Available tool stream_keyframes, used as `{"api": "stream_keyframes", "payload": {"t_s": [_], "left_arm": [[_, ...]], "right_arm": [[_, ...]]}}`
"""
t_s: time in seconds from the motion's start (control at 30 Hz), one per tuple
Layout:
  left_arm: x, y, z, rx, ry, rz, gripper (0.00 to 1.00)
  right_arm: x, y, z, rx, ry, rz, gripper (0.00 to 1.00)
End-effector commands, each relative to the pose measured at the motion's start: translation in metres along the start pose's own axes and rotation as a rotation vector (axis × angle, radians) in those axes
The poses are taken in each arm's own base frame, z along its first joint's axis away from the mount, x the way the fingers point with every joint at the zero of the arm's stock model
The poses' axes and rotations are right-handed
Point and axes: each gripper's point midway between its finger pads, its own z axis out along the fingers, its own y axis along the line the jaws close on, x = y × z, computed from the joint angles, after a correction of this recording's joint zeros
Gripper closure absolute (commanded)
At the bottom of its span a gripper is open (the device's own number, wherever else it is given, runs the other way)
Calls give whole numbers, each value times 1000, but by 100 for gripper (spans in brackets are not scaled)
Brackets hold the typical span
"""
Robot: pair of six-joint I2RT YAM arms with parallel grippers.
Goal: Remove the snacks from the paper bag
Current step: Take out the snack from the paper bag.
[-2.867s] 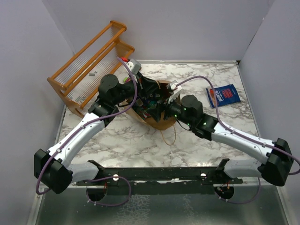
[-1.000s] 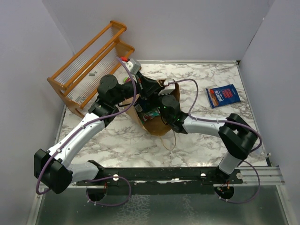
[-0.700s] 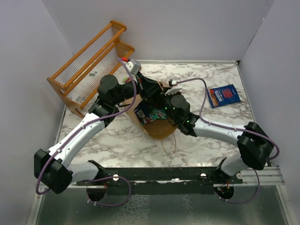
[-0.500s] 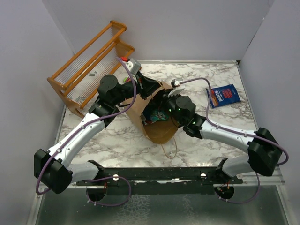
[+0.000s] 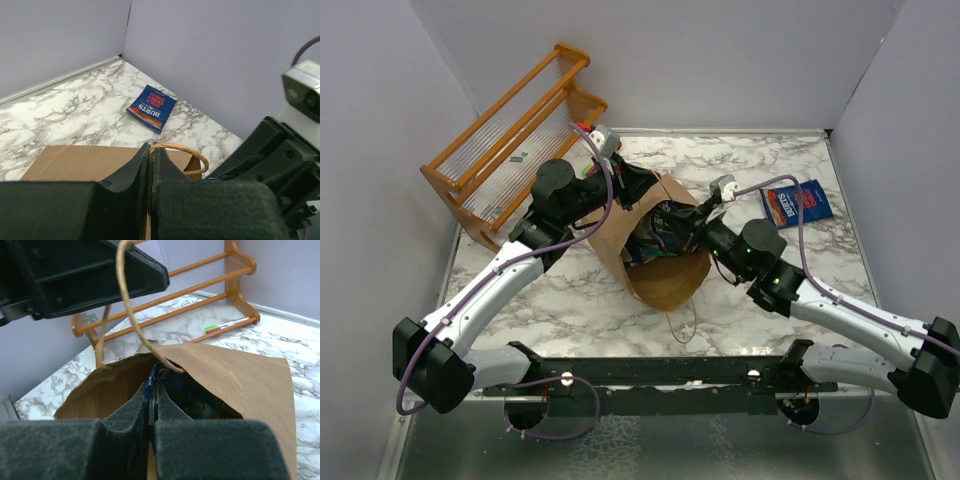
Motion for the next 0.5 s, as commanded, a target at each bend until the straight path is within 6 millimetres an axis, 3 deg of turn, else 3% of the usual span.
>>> {"api": "stream_keyframes", "payload": {"t_s": [0.0,0.33,0.47], "left_arm": [[-12,10,-4,-75,-29,50,100],[-18,31,-12,-215,-52,59,100],[-17,38,-13,-248,-47,58,100]], "right_arm": [[-29,15,-19,-82,-13,-57,99],[-71,34,-67,-197,1,-189,99],[-111,38,-89,-208,-77,-230,99]]}}
